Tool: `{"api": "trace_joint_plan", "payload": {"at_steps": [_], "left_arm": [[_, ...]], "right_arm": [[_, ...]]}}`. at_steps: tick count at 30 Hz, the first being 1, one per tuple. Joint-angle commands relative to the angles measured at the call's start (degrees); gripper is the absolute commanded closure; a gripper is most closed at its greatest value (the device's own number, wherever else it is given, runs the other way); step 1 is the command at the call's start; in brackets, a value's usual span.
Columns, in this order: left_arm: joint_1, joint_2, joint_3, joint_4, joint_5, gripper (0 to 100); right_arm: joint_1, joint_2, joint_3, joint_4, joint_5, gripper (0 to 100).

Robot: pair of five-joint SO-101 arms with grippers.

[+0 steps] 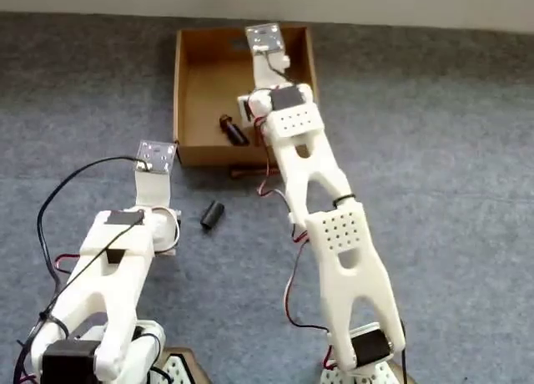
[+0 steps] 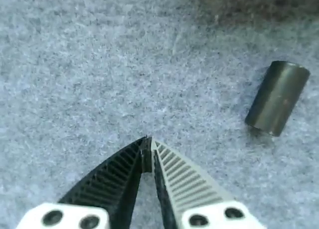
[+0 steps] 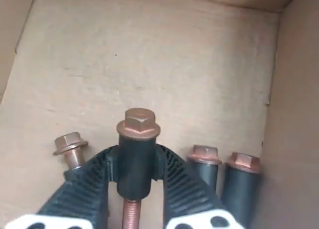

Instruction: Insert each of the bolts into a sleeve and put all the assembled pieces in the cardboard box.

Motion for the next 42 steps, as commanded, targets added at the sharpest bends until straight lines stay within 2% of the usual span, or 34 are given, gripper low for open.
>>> {"api": "trace_joint_plan", "payload": {"at_steps": [1, 28, 30, 35, 42], "left_arm": [[0.7, 0.0, -2.2, 0.1, 0.7, 99], [0.7, 0.0, -2.2, 0.1, 0.7, 99], [0.7, 0.0, -2.2, 0.1, 0.7, 99], [0.7, 0.0, -2.2, 0.1, 0.7, 99], [0.7, 0.1, -2.2, 0.1, 0.7, 99]], "right_arm": [[1.4, -1.5, -4.3, 2.2, 0.0, 99.3], [1.8, 3.5, -4.7, 7.6, -0.1, 99.1], [1.8, 3.5, -4.7, 7.8, -0.1, 95.9], [1.7, 3.4, -4.8, 8.1, -0.1, 76.1], [1.5, 3.5, -20.6, 13.3, 0.0, 75.8]]}}
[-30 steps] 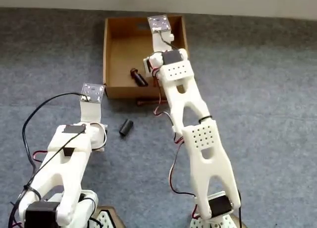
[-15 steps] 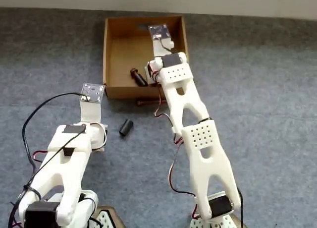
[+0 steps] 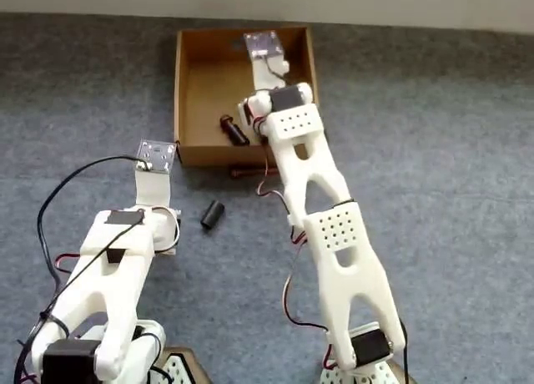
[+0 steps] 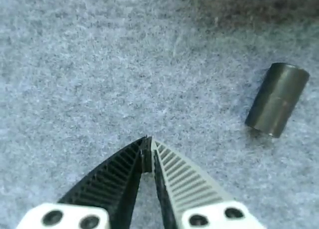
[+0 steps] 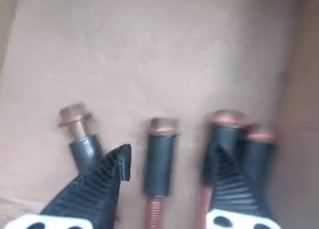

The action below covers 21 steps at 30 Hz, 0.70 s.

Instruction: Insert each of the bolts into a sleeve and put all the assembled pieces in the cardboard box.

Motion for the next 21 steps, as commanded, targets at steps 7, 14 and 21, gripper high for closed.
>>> {"api": "trace_joint_plan", "payload": {"at_steps": [7, 14, 21], "left_arm": [[0.7, 0.1, -2.2, 0.1, 0.7, 99], [0.7, 0.1, -2.2, 0.1, 0.7, 99], [0.7, 0.1, -2.2, 0.1, 0.7, 99]], "right_arm": [[1.0, -3.5, -20.4, 11.2, 0.1, 84.8], [1.3, -6.4, -21.1, 17.1, 0.2, 93.7], [0.6, -16.0, -21.0, 23.3, 0.1, 88.5]]}}
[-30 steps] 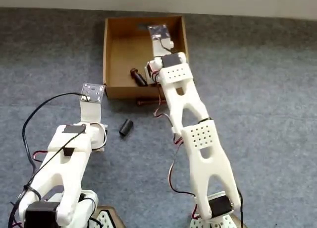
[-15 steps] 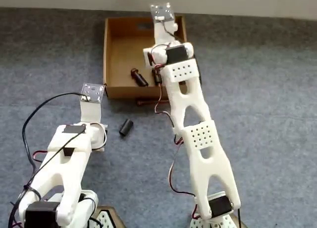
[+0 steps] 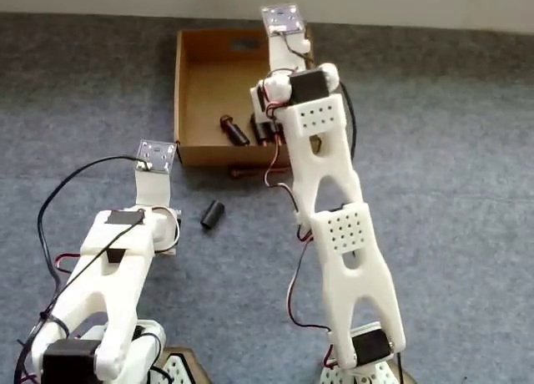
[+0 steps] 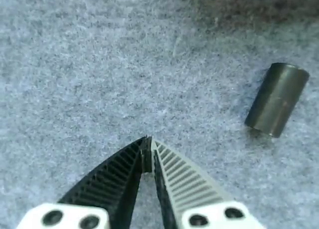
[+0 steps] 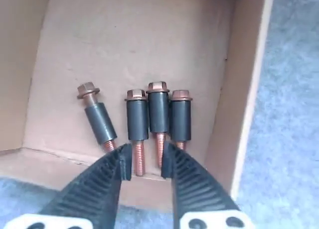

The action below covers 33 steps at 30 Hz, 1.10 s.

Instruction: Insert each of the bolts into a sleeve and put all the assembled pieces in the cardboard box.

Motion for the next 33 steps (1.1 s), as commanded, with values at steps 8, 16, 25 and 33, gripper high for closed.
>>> {"api": "trace_joint_plan", "payload": {"at_steps": [8, 16, 25, 33], "left_arm": [[0.7, 0.2, -2.2, 0.1, 0.7, 99], [0.7, 0.2, -2.2, 0.1, 0.7, 99], [0.7, 0.3, -2.2, 0.1, 0.8, 99], [0.3, 0.0, -2.2, 0.1, 0.8, 99]], "right_arm": [[-2.4, -16.0, -6.9, 1.2, -0.2, 88.5], [-5.6, -25.0, -4.7, 1.3, -0.3, 88.5], [-6.9, -48.7, 40.2, 0.9, -3.2, 88.5], [-14.6, -72.1, 88.0, -17.5, -6.8, 88.5]]}}
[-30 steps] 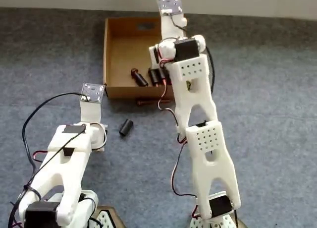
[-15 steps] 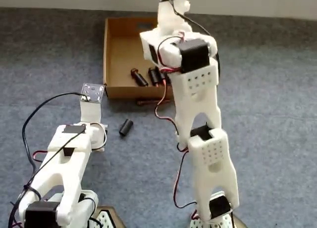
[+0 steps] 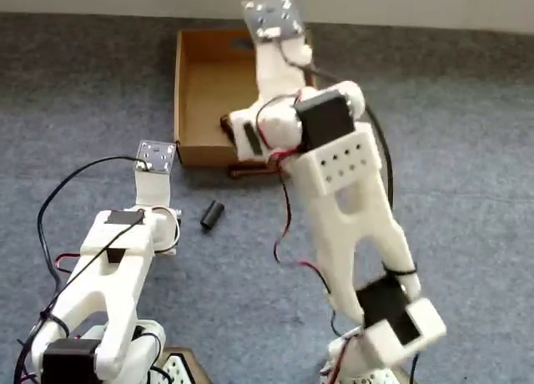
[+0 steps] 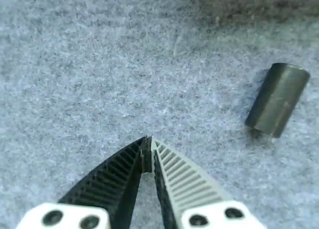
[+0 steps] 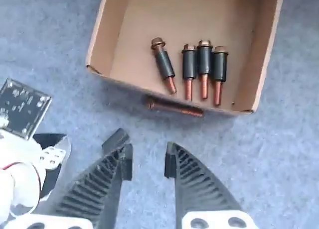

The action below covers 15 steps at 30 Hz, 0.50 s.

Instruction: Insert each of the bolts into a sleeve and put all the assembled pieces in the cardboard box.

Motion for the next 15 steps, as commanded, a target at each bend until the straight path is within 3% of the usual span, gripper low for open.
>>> {"api": "trace_joint_plan", "payload": {"at_steps": [1, 7, 10, 15], "left_arm": [[0.0, -0.4, -2.2, 0.1, 0.4, 99], [-10.4, 0.0, -4.6, 0.3, 0.4, 99], [-13.4, 0.0, -4.8, 0.1, 3.3, 99], [-13.3, 0.0, -4.7, 0.1, 4.7, 99]], "right_arm": [[-3.1, -12.8, 25.6, -15.0, -0.9, 88.5], [-3.4, -20.5, 54.3, -37.7, -1.0, 88.2], [-4.0, -18.3, 58.2, -42.3, -2.8, 87.1], [-6.8, -9.4, 57.5, -45.0, -13.2, 76.2]]}}
